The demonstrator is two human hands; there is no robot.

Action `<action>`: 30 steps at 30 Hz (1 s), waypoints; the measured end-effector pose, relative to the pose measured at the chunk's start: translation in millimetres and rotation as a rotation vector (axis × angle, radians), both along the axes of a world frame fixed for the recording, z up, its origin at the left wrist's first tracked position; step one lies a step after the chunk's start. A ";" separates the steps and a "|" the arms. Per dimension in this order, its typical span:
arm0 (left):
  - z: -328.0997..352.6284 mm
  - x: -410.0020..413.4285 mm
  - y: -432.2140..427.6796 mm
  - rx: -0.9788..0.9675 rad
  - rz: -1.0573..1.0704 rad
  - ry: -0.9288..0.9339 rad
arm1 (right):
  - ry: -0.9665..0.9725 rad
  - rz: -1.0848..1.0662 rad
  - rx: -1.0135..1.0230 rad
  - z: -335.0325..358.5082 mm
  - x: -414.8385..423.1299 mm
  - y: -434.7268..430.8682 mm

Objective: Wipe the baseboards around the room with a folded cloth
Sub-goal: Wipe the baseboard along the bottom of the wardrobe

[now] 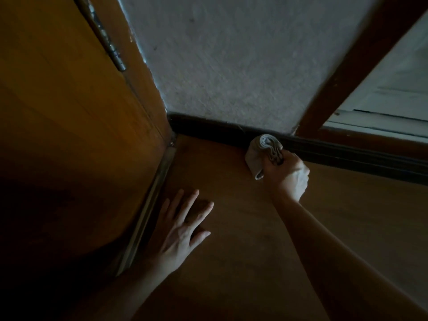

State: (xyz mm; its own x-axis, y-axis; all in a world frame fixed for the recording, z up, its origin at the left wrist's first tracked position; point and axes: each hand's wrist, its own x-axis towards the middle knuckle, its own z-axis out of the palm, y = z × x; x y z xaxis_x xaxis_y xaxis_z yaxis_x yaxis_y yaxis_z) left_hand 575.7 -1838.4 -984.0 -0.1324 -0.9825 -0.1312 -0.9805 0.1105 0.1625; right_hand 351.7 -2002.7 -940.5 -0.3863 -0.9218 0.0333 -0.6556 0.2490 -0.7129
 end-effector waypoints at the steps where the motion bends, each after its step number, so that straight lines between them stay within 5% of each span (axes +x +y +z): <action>1: -0.8 -2.5 -1.2 -0.022 -0.044 -0.036 | -0.008 0.002 0.004 3.9 -8.5 1.9; 5: 15.7 -20.8 -10.0 0.059 -0.138 -0.054 | -0.007 -0.002 0.009 5.4 -47.4 4.2; 12: 26.3 -89.9 -14.2 0.136 0.057 -0.069 | -0.034 -0.014 -0.017 5.5 -86.5 7.5; 30: 21.1 -89.7 -16.9 0.133 0.035 -0.141 | -0.032 0.028 -0.010 2.4 -72.9 3.0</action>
State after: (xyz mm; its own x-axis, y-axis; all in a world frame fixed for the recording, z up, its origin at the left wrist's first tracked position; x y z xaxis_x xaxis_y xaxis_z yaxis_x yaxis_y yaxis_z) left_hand 486.0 -1855.3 -963.0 -0.0697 -0.9588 -0.2754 -0.9974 0.0626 0.0344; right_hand 278.8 -1999.6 -938.0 -0.3612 -0.9320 0.0301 -0.6390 0.2238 -0.7360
